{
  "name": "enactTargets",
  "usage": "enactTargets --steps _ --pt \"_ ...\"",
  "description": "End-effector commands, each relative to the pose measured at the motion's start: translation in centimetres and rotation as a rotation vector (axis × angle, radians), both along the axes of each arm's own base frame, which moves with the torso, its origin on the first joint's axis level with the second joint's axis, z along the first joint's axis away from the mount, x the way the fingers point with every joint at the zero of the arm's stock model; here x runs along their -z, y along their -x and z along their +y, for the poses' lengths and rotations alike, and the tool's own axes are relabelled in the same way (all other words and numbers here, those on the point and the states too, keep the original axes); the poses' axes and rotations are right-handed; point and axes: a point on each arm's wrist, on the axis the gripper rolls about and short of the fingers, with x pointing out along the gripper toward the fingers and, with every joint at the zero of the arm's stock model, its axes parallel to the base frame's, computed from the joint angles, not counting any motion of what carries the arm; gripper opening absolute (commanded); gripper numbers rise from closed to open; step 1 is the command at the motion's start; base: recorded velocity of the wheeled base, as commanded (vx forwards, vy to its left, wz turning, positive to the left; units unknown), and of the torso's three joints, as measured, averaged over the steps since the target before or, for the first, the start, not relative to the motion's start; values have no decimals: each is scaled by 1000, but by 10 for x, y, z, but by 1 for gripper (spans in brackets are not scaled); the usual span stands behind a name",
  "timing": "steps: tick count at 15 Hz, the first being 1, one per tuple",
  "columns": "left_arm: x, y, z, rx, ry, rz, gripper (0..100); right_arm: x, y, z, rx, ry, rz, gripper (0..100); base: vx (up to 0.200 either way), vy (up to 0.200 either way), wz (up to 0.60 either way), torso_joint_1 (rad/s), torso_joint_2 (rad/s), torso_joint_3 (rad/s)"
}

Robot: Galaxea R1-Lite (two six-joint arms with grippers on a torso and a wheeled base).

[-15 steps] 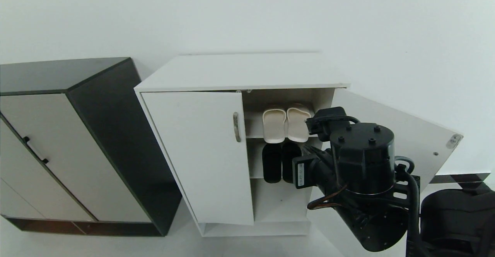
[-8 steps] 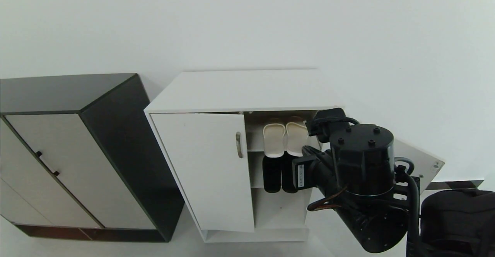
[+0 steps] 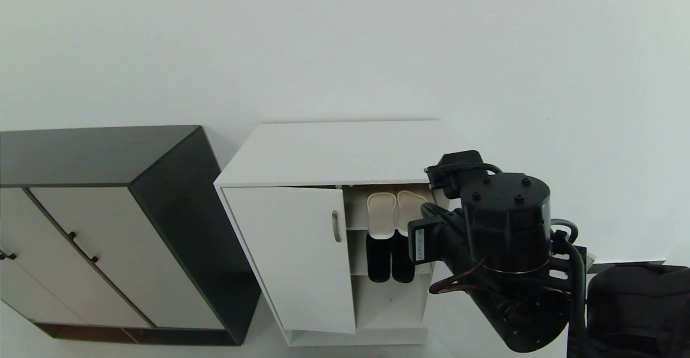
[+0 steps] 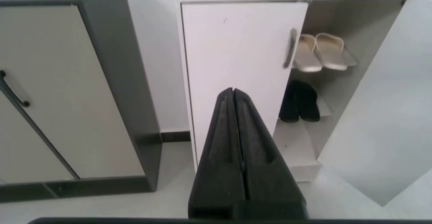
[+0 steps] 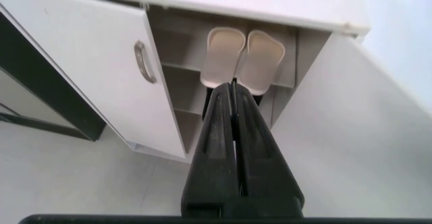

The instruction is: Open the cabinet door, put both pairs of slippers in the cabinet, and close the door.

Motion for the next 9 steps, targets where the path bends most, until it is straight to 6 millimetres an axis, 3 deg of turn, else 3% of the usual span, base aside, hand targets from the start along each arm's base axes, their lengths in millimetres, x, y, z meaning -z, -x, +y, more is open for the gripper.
enactTargets --steps 1,8,9 --pt "0 0 0 0 0 0 0 0 0 0 -1 1 0 0 0 0 0 222 -540 -281" --pt "0 0 0 0 0 0 0 9 0 0 -5 40 14 0 0 0 0 21 -50 -27" --pt "0 0 0 0 0 0 0 9 0 1 -5 40 14 0 0 0 -600 2 7 -2"
